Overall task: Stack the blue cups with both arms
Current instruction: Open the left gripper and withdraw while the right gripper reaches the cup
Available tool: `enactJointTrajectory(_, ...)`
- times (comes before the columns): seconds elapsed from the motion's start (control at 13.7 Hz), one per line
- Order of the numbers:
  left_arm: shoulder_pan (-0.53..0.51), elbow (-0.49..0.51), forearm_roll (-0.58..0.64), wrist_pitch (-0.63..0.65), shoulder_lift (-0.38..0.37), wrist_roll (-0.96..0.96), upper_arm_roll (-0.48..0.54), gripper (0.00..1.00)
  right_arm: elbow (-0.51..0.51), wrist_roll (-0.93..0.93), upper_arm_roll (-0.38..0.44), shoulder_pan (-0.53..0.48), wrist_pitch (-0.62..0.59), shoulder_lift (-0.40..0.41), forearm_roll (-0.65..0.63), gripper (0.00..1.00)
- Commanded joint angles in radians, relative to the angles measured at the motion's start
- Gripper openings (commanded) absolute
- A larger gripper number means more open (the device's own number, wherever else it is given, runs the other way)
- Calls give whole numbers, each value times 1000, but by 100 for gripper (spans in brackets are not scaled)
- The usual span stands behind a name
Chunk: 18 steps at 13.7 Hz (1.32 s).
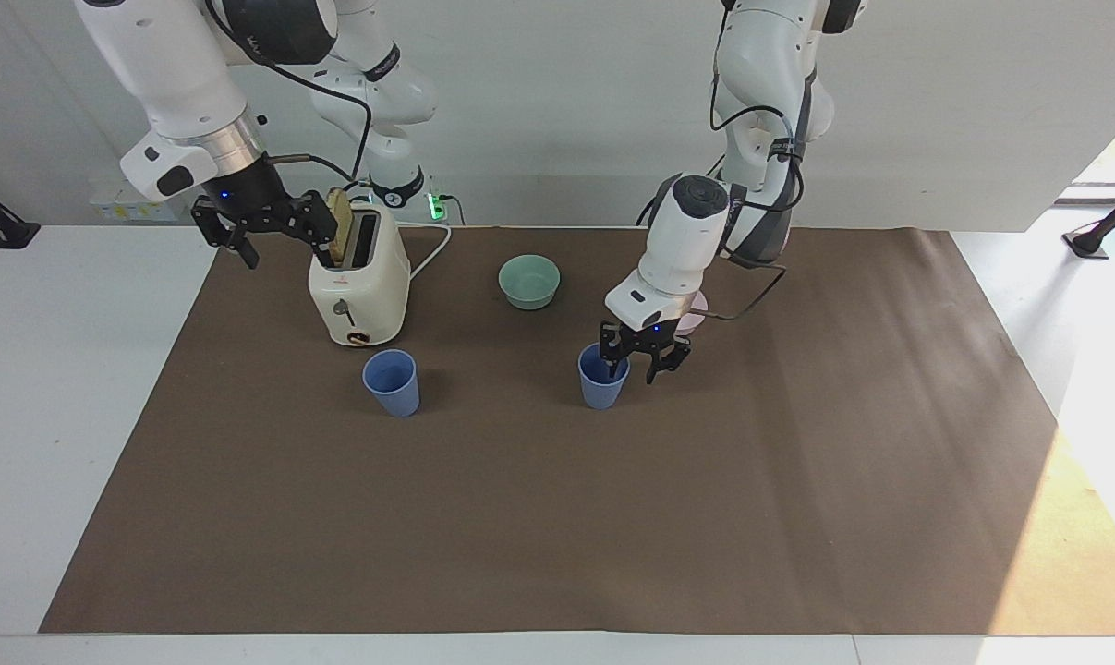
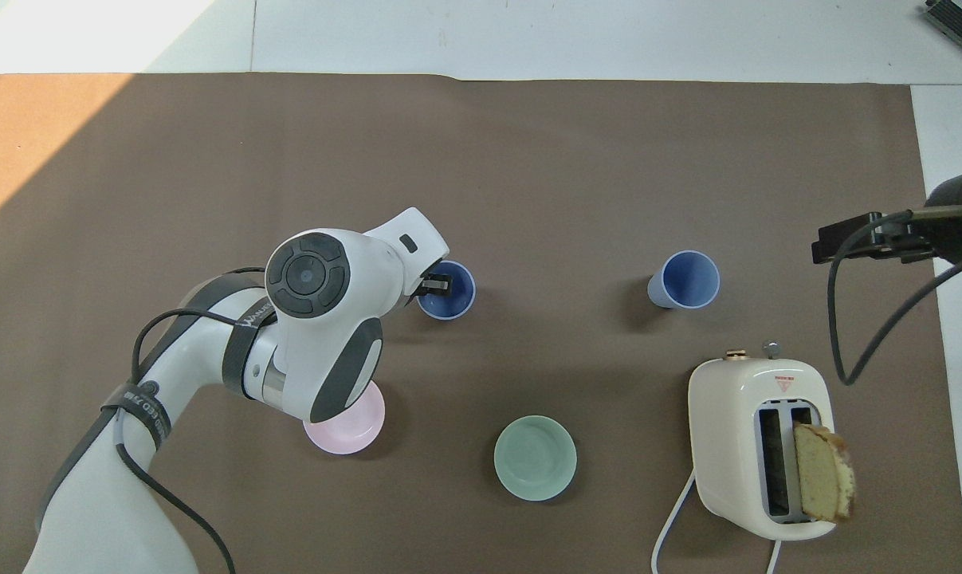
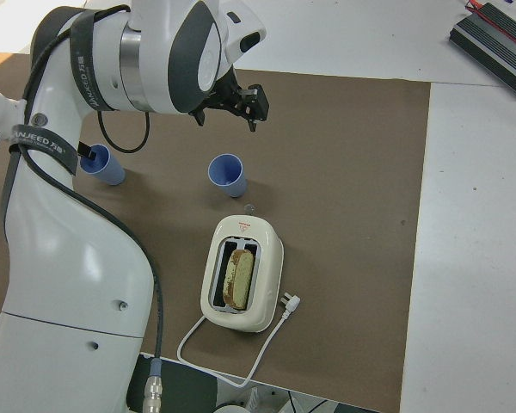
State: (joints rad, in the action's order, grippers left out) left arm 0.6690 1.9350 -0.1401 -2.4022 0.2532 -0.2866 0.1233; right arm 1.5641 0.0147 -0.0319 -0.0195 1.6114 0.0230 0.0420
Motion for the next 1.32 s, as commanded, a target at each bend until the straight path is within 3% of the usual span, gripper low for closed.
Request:
enactJointTrajectory(0.0, -49, -1, 1, 8, -38, 18, 2, 100, 91, 16, -8, 6, 121, -18, 15, 100)
enactJointTrajectory(0.51, -349, -28, 4, 312, -235, 344, 6, 100, 261, 17, -14, 32, 304, 87, 15, 100)
enactJointTrajectory(0.73, -475, -152, 42, 484, -232, 429, 6, 100, 339, 8, -14, 27, 407, 103, 15, 100)
enactJointTrajectory(1.24, -588, -414, 91, 773, -192, 480, 7, 100, 404, 5, -13, 27, 475, 141, 15, 100)
